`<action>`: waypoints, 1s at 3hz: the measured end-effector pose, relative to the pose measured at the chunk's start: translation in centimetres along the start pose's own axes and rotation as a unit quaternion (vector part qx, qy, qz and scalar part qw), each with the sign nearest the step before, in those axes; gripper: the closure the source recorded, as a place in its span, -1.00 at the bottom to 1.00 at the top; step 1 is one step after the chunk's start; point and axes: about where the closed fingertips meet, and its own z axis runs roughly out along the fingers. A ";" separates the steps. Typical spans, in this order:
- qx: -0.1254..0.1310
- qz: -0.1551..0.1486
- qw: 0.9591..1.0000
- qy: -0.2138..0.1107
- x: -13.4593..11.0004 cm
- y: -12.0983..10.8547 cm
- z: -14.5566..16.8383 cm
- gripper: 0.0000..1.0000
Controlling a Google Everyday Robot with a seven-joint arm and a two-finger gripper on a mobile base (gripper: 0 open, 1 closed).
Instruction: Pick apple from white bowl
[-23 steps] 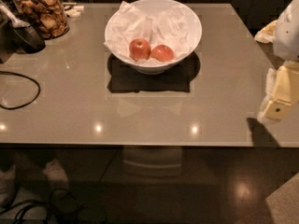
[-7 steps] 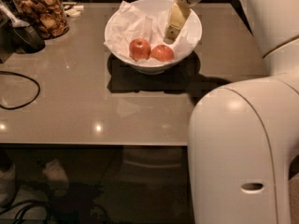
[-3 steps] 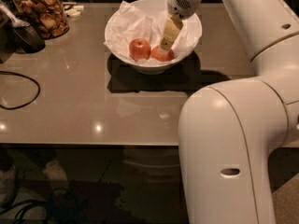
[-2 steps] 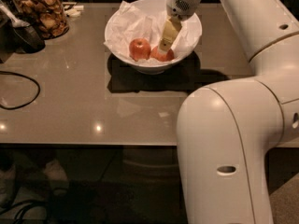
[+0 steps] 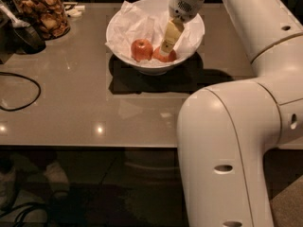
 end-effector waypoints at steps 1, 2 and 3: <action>-0.010 0.005 1.000 0.001 0.2 0.0 0.9 -0.52; -0.018 0.008 1.000 0.003 0.3 0.1 1.7 -0.52; -0.025 0.010 1.000 0.003 0.5 0.1 2.2 -0.52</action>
Offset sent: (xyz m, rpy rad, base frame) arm -0.0282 -0.0150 -0.0189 -0.0492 0.1788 0.0290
